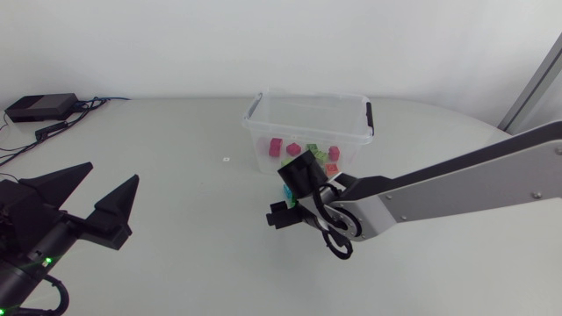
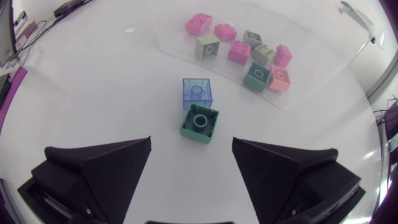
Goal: Pick up the duplo bricks and place them in the container
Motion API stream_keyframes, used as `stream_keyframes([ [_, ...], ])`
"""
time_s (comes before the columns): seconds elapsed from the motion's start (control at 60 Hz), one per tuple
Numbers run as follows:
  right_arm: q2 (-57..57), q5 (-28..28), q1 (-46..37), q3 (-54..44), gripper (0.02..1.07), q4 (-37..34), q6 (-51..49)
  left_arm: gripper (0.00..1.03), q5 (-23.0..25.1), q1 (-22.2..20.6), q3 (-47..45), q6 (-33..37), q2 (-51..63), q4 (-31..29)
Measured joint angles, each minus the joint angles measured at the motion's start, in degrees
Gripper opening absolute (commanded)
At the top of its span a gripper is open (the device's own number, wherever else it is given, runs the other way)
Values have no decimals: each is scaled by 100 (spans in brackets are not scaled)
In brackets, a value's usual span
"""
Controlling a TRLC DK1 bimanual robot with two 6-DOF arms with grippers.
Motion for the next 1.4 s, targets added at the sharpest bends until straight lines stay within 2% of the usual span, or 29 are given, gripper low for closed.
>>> stream_keyframes([
  [0.317, 291, -216, -212, 496, 96, -496, 173, 98, -94, 7, -404, 2, -953, -2],
  [0.417, 334, -219, -216, 656, 88, -616, 195, 98, -151, 11, -529, 4, -1384, -11],
  [0.517, 435, -223, -236, 868, 88, -890, 214, 98, -173, 11, -664, 15, -1690, -66],
  [0.817, 643, -306, -326, 1259, 85, -1414, 367, 98, -192, 11, -785, 24, -1764, -127],
  [0.9, 702, -326, -363, 1408, 79, -1604, 437, 98, -190, 11, -791, 26, -1764, -120],
  [1.017, 765, -354, -409, 1613, 77, -1886, 492, 98, -192, 11, -800, 72, -1764, -105],
  [1.133, 876, -413, -472, 1814, 59, -2033, 538, 98, -192, 11, -892, 157, -1764, -50],
  [1.333, 1064, -656, -595, 2065, 57, -2509, 654, 98, -192, 11, -942, 175, -1764, -20],
  [1.4, 1080, -699, -619, 2081, 50, -2568, 688, 98, -192, 11, -942, 175, -1764, -17],
])
